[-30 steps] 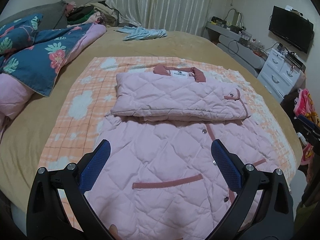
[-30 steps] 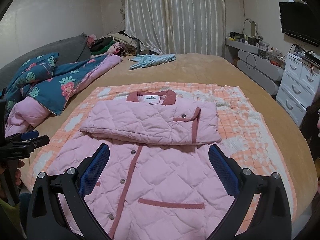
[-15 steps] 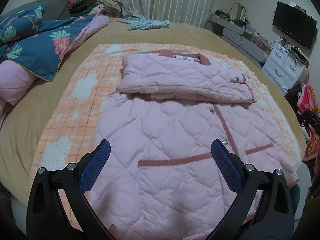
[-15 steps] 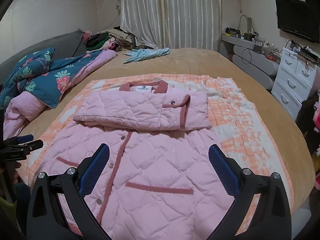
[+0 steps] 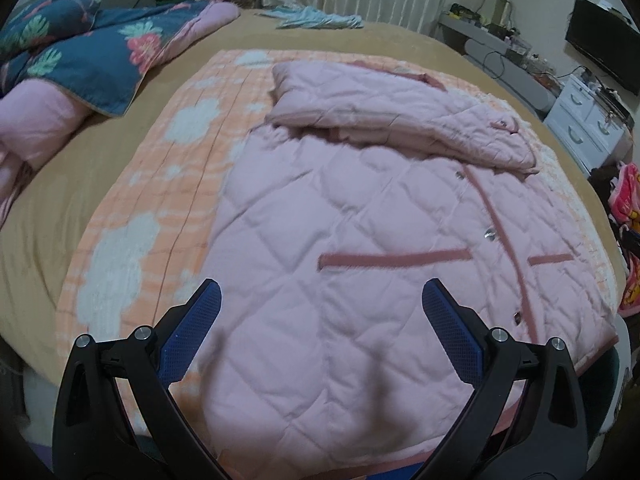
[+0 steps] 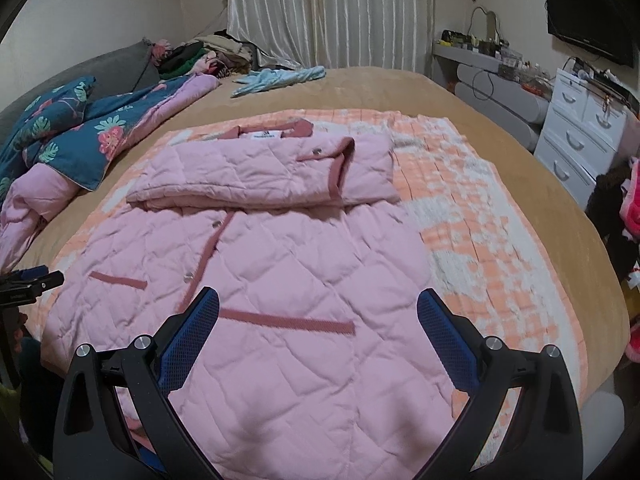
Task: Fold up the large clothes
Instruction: 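Move both tools down to the jacket hem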
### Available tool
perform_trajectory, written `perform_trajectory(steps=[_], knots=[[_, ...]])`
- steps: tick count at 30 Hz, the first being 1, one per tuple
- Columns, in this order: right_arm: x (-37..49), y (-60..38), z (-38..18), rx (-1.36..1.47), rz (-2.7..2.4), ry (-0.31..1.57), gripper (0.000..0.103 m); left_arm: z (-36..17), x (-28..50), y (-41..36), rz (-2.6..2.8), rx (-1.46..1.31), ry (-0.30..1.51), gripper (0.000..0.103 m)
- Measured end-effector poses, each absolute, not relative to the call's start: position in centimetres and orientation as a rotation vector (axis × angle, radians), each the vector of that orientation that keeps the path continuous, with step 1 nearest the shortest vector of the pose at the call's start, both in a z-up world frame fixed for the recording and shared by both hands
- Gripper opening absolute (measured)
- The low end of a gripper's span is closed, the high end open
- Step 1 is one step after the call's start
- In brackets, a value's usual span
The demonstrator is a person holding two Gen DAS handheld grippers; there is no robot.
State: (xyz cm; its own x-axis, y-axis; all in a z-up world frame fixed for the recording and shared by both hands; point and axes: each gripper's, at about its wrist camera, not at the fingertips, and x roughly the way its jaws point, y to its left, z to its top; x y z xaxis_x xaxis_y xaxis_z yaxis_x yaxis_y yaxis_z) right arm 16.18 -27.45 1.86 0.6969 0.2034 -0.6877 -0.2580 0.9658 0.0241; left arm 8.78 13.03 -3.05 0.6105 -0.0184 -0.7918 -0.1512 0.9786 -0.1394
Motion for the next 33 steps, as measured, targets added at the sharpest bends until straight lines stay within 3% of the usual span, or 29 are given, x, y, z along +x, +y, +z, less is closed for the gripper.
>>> perform_trajectory(steps=[19, 33], knots=[[14.6, -31.5, -2.9, -0.058, 0.256, 0.889, 0.099, -8.0, 4.7, 17.1, 0.097, -0.329, 1.035, 0.094], [12.2, -34.7, -5.7, -0.028, 0.258, 1.015, 0.099, -10.0, 3.4, 15.8, 0.044, -0.300, 1.098, 0.094]])
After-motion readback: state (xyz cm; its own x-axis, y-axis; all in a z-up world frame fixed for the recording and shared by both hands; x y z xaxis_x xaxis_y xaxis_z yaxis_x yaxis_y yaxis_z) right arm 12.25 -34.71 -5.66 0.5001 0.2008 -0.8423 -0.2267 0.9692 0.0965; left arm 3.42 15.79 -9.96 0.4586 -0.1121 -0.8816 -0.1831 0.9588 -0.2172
